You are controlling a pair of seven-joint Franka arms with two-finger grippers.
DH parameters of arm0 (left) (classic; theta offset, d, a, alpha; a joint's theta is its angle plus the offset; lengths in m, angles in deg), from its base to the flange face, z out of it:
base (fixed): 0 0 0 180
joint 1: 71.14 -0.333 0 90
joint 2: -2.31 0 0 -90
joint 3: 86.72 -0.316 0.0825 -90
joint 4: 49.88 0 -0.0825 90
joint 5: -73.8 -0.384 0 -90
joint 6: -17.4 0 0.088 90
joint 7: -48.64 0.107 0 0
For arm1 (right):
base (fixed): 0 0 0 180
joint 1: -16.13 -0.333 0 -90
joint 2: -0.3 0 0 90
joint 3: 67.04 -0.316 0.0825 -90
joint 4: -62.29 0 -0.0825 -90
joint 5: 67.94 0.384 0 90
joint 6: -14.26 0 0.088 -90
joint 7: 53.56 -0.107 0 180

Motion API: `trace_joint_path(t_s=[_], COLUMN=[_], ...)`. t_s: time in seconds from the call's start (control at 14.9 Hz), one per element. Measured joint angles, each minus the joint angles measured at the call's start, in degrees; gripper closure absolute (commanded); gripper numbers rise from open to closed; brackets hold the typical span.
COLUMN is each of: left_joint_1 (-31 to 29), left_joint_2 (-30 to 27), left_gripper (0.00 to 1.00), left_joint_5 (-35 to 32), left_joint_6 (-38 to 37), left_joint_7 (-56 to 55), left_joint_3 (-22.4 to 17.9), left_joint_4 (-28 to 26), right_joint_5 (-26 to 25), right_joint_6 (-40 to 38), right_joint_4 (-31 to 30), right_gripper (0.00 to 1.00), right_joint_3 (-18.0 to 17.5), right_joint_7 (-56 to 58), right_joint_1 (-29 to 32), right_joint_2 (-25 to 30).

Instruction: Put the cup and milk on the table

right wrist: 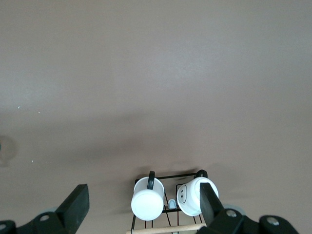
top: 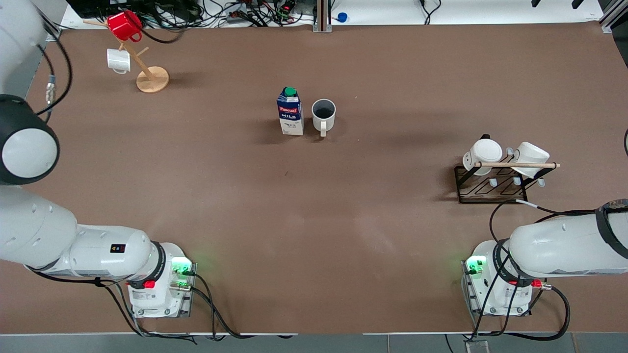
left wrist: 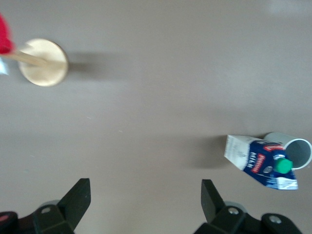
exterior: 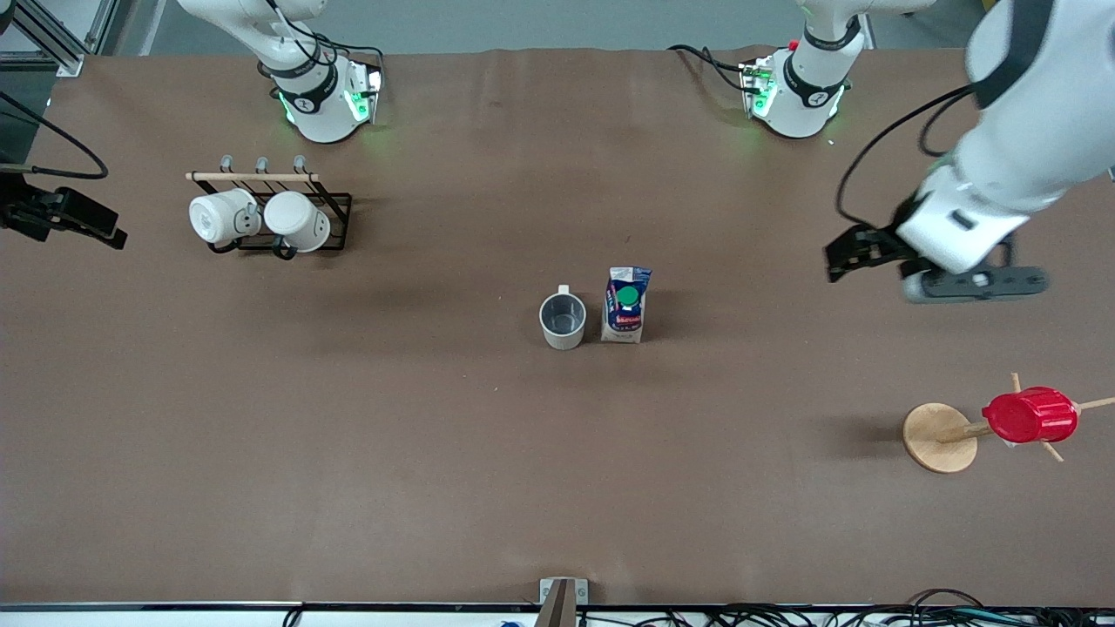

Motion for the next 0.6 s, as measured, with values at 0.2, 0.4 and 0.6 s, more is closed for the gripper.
trace_joint_path(t_s=[0.2, 0.4, 0.6], left_joint_1=[0.2, 1.6, 2.0], left_joint_2=[-2.6, -4.3, -4.6], left_gripper=[0.00, 0.00, 0.00], left_joint_5=[0.1, 0.1, -0.5], left_joint_6=[-0.4, -0.5, -1.2], left_joint_7=[3.6, 4.7, 7.5], left_joint_3=[-3.7, -6.1, -6.8], left_joint_4=[-0.3, -0.7, -0.7], right_joint_5=[0.0, 0.0, 0.0], right_joint_6=[0.1, 0.1, 0.1], right_joint_4=[0.0, 0.0, 0.0], right_gripper=[0.00, 0.00, 0.00], right_joint_3=[0.0, 0.0, 0.0], right_joint_7=[0.0, 0.0, 0.0], right_joint_1=[0.0, 0.0, 0.0], right_joint_2=[0.0, 0.0, 0.0])
